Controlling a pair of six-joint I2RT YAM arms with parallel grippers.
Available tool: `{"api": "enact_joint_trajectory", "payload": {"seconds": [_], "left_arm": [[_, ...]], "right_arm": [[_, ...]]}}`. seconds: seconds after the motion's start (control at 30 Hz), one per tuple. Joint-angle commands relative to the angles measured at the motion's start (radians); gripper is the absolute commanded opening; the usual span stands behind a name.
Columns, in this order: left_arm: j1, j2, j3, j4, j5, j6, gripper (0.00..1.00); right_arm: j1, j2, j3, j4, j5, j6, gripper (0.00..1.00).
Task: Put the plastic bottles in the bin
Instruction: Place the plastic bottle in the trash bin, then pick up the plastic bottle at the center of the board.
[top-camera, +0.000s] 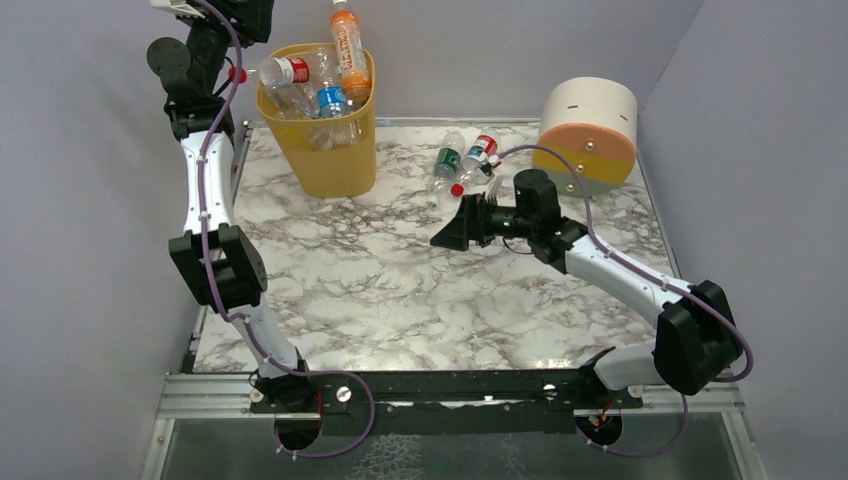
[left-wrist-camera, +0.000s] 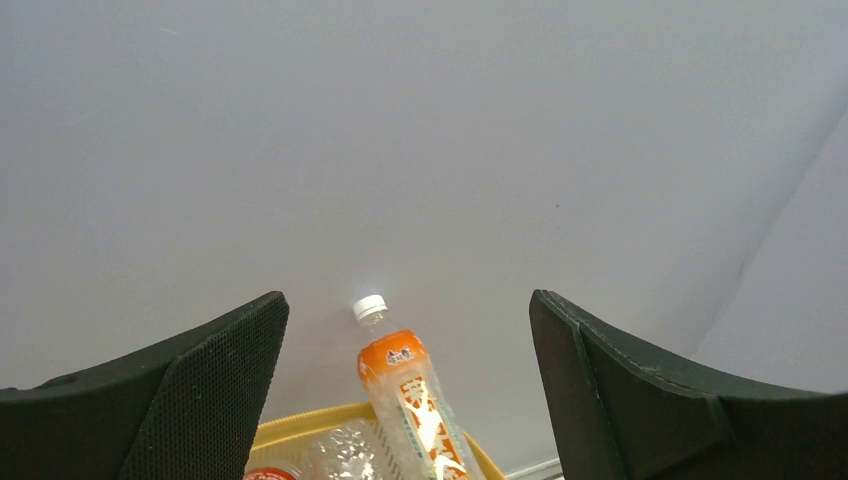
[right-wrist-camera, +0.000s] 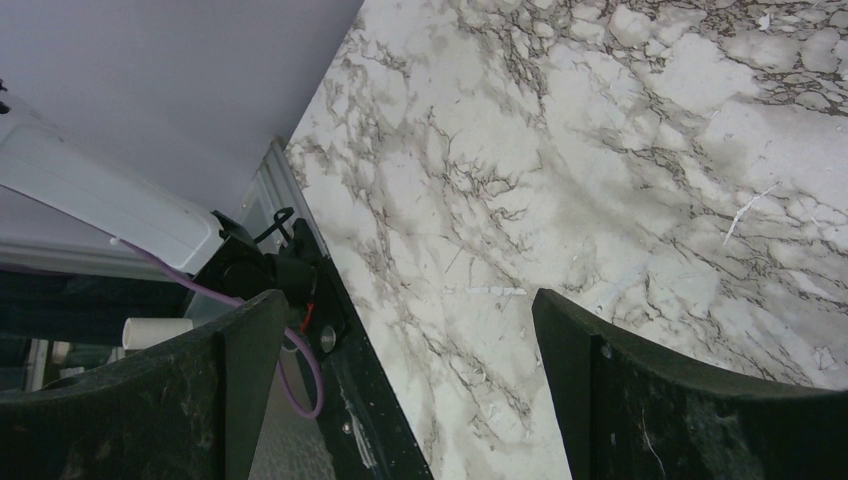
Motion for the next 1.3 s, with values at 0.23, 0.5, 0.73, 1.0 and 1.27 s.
{"api": "enact_joint_trajectory", "payload": {"seconds": [0.23,0.5,0.73,1.0,1.27], "left_arm": [[0.009,-0.291,-0.245,-0.046,0.162,-0.139,0.97],[0.0,-0.531,-0.558,-0.058,0.272,-0.218,0.99],[-0.033,-0.688,-0.792,-0.092,0.331,-0.217,0.99],[-0.244,-0.761,-0.864,-0.384,0.213,0.005,0.99],[-0.382,-0.801,-0.993,-0.479,0.081,0.091,0.99]], "right_arm": [[0.005,-0.074,0.03,-0.091,0.045,-0.021,0.96],[0.005,-0.042,0.112,-0.191,0.159,-0.049,0.96],[0.005,0.06,0.205,-0.26,0.309,-0.069,1.0],[-0.002,0.282,0.391,-0.353,0.708,-0.072,0.89],[-0.019,0.488,0.516,-0.309,0.83,-0.033,0.71]]}}
